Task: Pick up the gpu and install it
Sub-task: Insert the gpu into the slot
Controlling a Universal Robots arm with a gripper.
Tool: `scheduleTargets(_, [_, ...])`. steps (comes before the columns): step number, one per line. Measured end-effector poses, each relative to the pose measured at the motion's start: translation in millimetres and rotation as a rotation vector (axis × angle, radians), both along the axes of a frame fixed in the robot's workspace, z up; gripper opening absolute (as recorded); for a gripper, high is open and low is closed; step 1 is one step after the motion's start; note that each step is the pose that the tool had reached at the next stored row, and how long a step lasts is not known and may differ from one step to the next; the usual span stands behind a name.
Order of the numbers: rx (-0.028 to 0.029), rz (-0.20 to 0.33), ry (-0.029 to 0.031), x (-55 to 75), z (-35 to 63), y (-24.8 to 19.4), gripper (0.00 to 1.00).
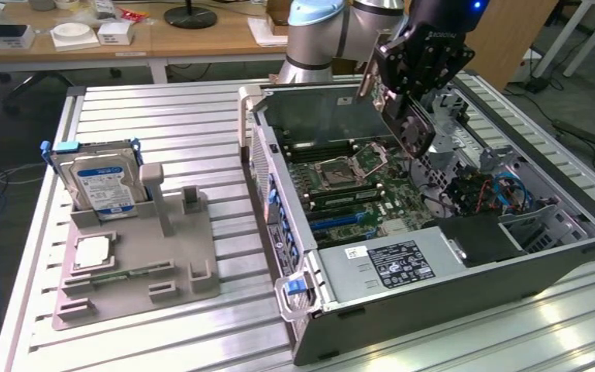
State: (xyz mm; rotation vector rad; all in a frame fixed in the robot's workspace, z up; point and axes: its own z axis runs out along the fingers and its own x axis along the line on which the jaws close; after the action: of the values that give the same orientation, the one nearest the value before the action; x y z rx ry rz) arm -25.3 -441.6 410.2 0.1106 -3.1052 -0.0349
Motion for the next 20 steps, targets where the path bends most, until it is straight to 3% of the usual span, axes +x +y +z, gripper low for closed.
scheduleTargets(20, [0.0000,0.070,0.0000,0.0,0.0,0.0,0.26])
